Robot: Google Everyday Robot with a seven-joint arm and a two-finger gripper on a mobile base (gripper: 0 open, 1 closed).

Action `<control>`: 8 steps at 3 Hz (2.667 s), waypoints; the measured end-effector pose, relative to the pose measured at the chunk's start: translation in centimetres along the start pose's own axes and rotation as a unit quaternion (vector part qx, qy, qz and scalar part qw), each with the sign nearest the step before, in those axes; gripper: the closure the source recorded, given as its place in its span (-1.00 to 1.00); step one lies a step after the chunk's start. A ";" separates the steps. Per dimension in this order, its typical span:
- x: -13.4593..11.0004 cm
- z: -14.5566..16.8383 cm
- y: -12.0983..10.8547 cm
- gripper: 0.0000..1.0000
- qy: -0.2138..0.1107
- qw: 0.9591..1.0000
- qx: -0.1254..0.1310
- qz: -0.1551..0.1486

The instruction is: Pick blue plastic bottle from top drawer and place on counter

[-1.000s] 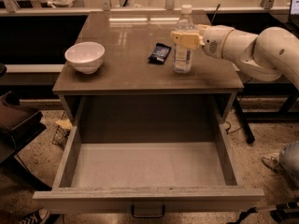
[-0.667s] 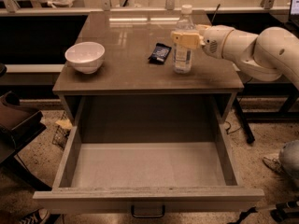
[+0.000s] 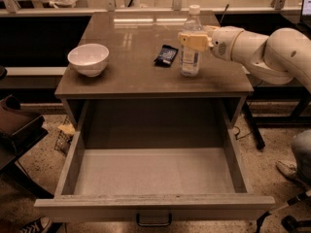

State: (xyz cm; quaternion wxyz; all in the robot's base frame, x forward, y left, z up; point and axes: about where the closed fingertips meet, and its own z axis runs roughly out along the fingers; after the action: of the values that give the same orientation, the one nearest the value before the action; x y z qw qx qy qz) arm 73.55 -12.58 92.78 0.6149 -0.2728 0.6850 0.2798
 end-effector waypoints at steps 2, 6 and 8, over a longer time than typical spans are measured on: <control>0.0 0.0 0.0 1.00 0.000 1.000 0.000 0.000; 0.0 0.2 0.1 0.63 0.000 1.000 -0.002 0.000; 0.0 0.2 0.2 -0.30 0.000 1.000 -0.002 0.000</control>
Offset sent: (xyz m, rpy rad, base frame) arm 0.0219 -0.0424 0.1261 0.0683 -0.3305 -0.1342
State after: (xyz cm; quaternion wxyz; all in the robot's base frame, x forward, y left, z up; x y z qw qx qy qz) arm 73.57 -12.34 92.81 0.6147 -0.2739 0.6842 0.2810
